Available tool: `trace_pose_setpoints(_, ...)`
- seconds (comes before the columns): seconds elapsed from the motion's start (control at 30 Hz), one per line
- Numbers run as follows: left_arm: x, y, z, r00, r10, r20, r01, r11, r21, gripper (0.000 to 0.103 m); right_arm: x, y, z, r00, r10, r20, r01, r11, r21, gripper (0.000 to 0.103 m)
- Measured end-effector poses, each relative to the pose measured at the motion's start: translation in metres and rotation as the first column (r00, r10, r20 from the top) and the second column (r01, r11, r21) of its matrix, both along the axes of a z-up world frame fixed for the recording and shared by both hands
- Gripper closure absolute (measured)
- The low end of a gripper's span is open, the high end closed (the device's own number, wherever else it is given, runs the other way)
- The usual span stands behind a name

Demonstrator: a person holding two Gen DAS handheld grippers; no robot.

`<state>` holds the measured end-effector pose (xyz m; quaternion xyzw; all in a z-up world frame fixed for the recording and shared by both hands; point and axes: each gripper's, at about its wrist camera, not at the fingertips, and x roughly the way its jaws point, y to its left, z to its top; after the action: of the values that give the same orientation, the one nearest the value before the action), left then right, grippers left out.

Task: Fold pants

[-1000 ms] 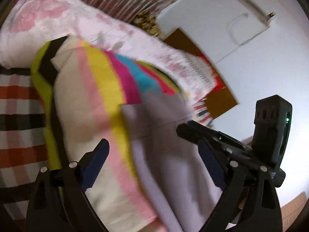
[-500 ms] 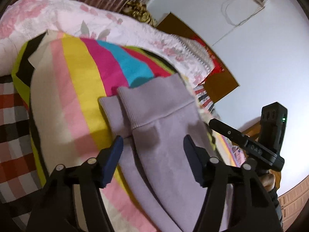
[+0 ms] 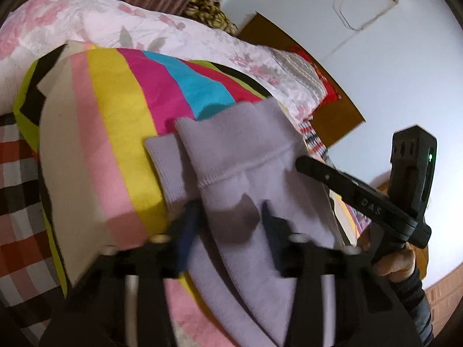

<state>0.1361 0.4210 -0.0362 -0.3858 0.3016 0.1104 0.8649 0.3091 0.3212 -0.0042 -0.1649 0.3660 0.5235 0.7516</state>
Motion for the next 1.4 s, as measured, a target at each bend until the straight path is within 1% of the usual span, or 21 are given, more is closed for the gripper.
trace_pose_setpoints(0.17, 0.003, -0.003, -0.003, 1.0, 0.015, -0.024, -0.015, 1.0, -0.007, 0.073, 0.003, 0.0, -0.005, 1.0, -0.018, -0.021, 0.018, 1.0, 0.001, 0.086)
trace_pose_setpoints(0.27, 0.0, -0.007, 0.003, 1.0, 0.011, -0.004, -0.011, 1.0, 0.009, 0.096, 0.0, -0.002, -0.001, 0.999, -0.034, -0.011, 0.034, 0.999, 0.014, 0.092)
trace_pose_setpoints(0.37, -0.019, -0.011, 0.028, 0.997, 0.024, 0.079, -0.025, 1.0, 0.013, 0.096, -0.011, -0.008, 0.022, 0.999, -0.041, 0.011, 0.041, 0.997, 0.06, 0.096)
trace_pose_setpoints(0.43, -0.026, -0.008, 0.037, 0.995, 0.019, 0.096, -0.02, 1.0, 0.009, 0.096, -0.014, -0.007, 0.034, 0.999, -0.037, 0.012, 0.036, 0.997, 0.073, 0.097)
trace_pose_setpoints(0.5, -0.026, -0.003, 0.03, 0.998, 0.024, 0.062, -0.024, 1.0, 0.005, 0.096, -0.014, 0.003, 0.032, 0.999, -0.035, 0.019, 0.034, 0.999, 0.036, 0.097)
trace_pose_setpoints(0.57, -0.025, 0.007, 0.009, 0.999, 0.043, 0.0, -0.043, 0.998, -0.051, 0.096, -0.012, 0.013, 0.017, 0.999, -0.04, 0.002, 0.04, 0.999, -0.025, 0.097)
trace_pose_setpoints(0.67, -0.025, 0.016, -0.013, 0.999, 0.032, -0.017, -0.034, 0.994, -0.102, 0.092, -0.006, 0.016, -0.007, 0.997, -0.059, -0.057, 0.056, 0.997, -0.05, 0.094)
trace_pose_setpoints(0.7, -0.025, 0.018, -0.015, 1.0, 0.027, -0.003, -0.027, 0.994, -0.106, 0.091, -0.003, 0.011, -0.007, 0.994, -0.076, -0.078, 0.074, 0.997, -0.026, 0.09)
trace_pose_setpoints(0.73, -0.025, 0.02, -0.016, 1.0, 0.021, 0.011, -0.02, 0.993, -0.117, 0.09, -0.001, 0.006, -0.005, 0.991, -0.098, -0.089, 0.097, 0.995, -0.015, 0.077)
trace_pose_setpoints(0.77, -0.025, 0.021, -0.014, 1.0, 0.017, 0.015, -0.016, 0.993, -0.121, 0.086, 0.001, 0.001, -0.002, 0.988, -0.124, -0.091, 0.124, 0.992, -0.012, 0.068)
trace_pose_setpoints(0.8, -0.026, 0.02, -0.011, 1.0, 0.015, 0.018, -0.013, 0.993, -0.115, 0.078, 0.002, -0.008, 0.005, 0.985, -0.147, -0.089, 0.147, 0.989, -0.006, 0.051)
trace_pose_setpoints(0.83, -0.03, 0.019, -0.004, 0.999, 0.019, 0.031, -0.016, 0.994, -0.11, 0.072, -0.001, -0.021, 0.015, 0.985, -0.156, -0.075, 0.158, 0.987, 0.015, 0.041)
trace_pose_setpoints(0.87, -0.033, 0.017, 0.0, 0.999, 0.022, 0.043, -0.017, 0.994, -0.111, 0.063, -0.006, -0.034, 0.026, 0.986, -0.158, -0.046, 0.16, 0.987, 0.034, 0.041)
trace_pose_setpoints(0.9, -0.037, 0.014, 0.006, 0.998, 0.016, 0.062, -0.009, 0.993, -0.115, 0.058, -0.013, -0.048, 0.036, 0.987, -0.158, -0.012, 0.158, 0.987, 0.037, 0.041)
trace_pose_setpoints(0.97, -0.047, 0.002, 0.016, 0.995, -0.022, 0.097, 0.034, 0.992, -0.123, 0.053, -0.035, -0.079, 0.053, 0.987, -0.151, 0.053, 0.15, 0.988, 0.03, 0.041)
trace_pose_setpoints(1.07, -0.059, -0.025, 0.018, 0.989, -0.105, 0.105, 0.117, 0.986, -0.121, 0.051, -0.087, -0.133, 0.057, 0.992, -0.103, 0.077, 0.1, 0.994, 0.043, 0.043)
trace_pose_setpoints(1.17, -0.071, -0.05, 0.01, 0.979, -0.18, 0.093, 0.191, 0.973, -0.127, 0.052, -0.142, -0.17, 0.035, 0.996, -0.063, 0.065, 0.064, 0.998, -0.016, 0.059)
trace_pose_setpoints(1.23, -0.077, -0.065, 0.005, 0.968, -0.234, 0.092, 0.245, 0.96, -0.134, 0.052, -0.181, -0.19, 0.009, 0.998, -0.054, 0.022, 0.055, 0.997, -0.047, 0.072)
trace_pose_setpoints(1.27, -0.078, -0.071, 0.003, 0.963, -0.256, 0.089, 0.266, 0.955, -0.132, 0.052, -0.196, -0.194, -0.003, 0.998, -0.068, 0.013, 0.069, 0.994, -0.08, 0.073)
trace_pose_setpoints(1.33, -0.08, -0.083, 0.001, 0.951, -0.297, 0.089, 0.307, 0.943, -0.132, 0.051, -0.218, -0.196, -0.018, 0.996, -0.076, 0.055, 0.082, 0.989, -0.124, 0.073)
trace_pose_setpoints(1.4, -0.081, -0.092, 0.006, 0.945, -0.317, 0.084, 0.325, 0.941, -0.096, 0.051, -0.233, -0.192, -0.026, 0.993, -0.067, 0.098, 0.081, 0.985, -0.154, 0.074)
